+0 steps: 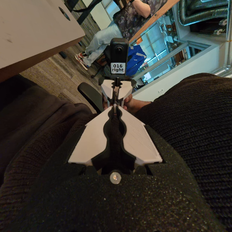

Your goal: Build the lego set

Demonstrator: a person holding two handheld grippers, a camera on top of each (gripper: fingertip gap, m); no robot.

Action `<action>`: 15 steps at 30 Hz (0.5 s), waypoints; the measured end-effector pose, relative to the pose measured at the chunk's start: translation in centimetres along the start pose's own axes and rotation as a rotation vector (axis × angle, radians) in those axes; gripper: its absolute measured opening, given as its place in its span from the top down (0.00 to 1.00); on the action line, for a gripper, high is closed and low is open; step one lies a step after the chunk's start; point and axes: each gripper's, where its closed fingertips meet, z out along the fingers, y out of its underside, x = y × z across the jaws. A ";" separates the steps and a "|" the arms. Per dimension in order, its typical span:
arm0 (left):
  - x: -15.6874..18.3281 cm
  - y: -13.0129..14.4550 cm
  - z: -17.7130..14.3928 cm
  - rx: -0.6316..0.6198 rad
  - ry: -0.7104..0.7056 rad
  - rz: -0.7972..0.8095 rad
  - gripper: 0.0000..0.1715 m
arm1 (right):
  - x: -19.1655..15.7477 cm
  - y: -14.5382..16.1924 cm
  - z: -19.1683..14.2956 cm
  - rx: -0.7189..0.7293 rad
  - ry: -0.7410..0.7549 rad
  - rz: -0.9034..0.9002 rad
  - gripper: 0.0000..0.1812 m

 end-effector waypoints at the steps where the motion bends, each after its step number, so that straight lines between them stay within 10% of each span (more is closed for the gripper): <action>1: 0.0 0.0 0.0 0.002 0.002 -0.001 0.99 | 0.0 0.0 0.0 0.006 0.001 -0.001 0.98; 15: 0.1 -0.4 -0.6 -0.011 -0.011 0.040 0.98 | -0.1 -1.7 -0.4 -0.016 0.051 -0.147 0.90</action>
